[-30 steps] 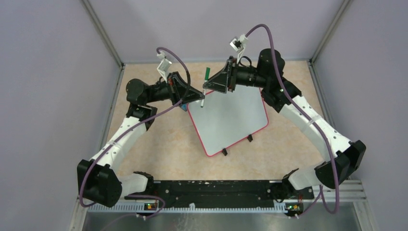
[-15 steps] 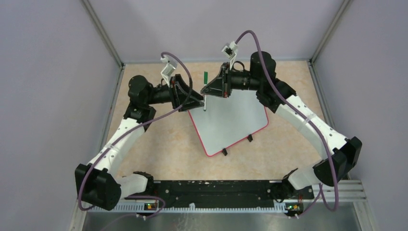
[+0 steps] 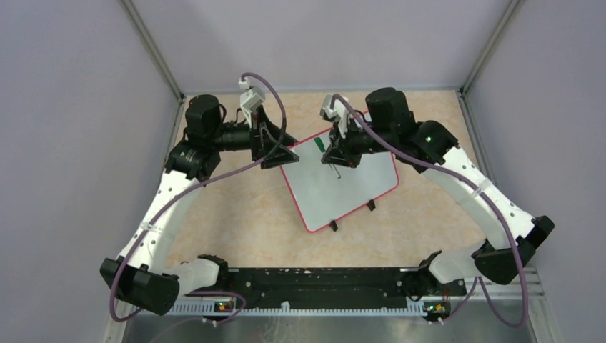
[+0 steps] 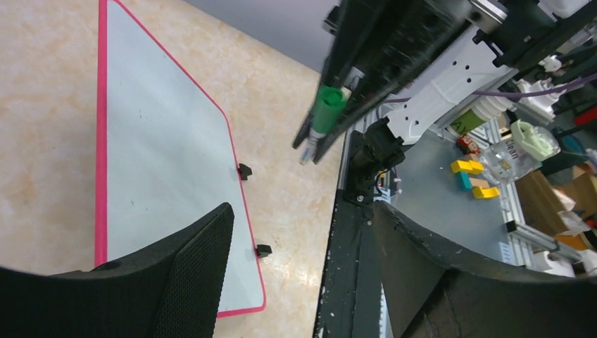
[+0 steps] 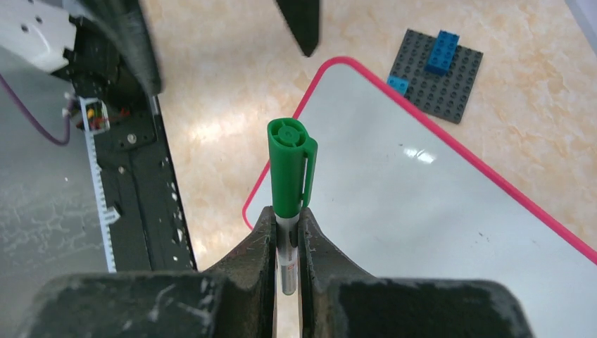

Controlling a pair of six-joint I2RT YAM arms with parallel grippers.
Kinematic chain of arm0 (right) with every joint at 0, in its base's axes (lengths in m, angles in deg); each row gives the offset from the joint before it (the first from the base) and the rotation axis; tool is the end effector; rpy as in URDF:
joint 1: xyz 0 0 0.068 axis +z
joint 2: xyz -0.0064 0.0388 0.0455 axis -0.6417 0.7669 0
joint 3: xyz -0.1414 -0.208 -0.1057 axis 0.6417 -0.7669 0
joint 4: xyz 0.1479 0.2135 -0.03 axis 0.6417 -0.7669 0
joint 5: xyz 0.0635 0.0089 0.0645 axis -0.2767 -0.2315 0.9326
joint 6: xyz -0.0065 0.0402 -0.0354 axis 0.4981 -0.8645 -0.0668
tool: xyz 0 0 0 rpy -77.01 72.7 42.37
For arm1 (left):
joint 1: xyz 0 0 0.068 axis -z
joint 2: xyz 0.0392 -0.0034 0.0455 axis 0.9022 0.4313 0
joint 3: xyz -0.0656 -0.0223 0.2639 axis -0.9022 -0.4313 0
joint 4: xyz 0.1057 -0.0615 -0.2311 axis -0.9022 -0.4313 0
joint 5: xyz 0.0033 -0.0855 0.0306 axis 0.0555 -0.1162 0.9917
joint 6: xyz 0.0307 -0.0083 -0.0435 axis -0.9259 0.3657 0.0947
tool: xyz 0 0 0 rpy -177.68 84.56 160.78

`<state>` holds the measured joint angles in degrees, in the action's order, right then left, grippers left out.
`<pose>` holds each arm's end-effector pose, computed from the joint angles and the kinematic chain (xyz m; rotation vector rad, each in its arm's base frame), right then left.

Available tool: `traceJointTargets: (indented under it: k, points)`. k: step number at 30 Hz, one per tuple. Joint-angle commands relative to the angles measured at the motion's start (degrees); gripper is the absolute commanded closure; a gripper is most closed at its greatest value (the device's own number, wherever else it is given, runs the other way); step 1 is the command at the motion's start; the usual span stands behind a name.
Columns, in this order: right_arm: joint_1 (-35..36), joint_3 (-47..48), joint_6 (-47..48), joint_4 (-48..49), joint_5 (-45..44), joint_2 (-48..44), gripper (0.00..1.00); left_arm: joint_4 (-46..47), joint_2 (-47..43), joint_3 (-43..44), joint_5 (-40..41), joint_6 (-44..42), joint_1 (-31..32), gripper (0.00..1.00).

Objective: Write a sentence on the whiteboard
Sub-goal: Pass from the left arm to the right, then pass from the right arm to the left

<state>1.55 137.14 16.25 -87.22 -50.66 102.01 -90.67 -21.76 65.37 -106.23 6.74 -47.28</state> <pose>0.1980 0.1978 0.4376 -1.2354 1.7558 0.8283 0.2186 -0.1008 0.4279 0.9132 1.6027 -1.3260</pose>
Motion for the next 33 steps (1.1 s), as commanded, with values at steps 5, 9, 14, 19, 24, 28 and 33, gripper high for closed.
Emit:
traceJointTargets:
  k: [5,9,14,19,24,28,33]
  points:
    - [7.9,4.2,10.3,-10.5,-12.6,1.1,1.0,3.5,2.4,-1.9,-1.2,11.2,-0.1,0.3]
    - [12.2,3.6,11.4,-10.2,-17.7,2.1,1.0,3.9,2.5,-2.7,-0.7,12.5,0.3,0.31]
    - [14.0,4.5,11.5,-9.8,-21.1,3.6,1.0,4.9,2.5,-5.2,-0.4,13.3,1.6,0.33]
    - [14.8,5.3,11.6,-9.8,-22.2,4.7,1.0,5.1,2.7,-6.7,-0.6,12.5,3.8,0.38]
    - [15.7,5.6,11.8,-9.7,-23.1,5.4,1.0,5.4,3.0,-8.1,-0.4,12.4,5.0,0.4]
    - [16.4,6.1,11.7,-9.8,-23.3,5.9,1.0,5.5,3.4,-8.5,0.4,12.4,5.5,0.47]
    - [16.8,6.8,11.1,-9.7,-23.4,6.9,1.0,5.5,3.9,-8.6,1.5,12.6,5.8,0.51]
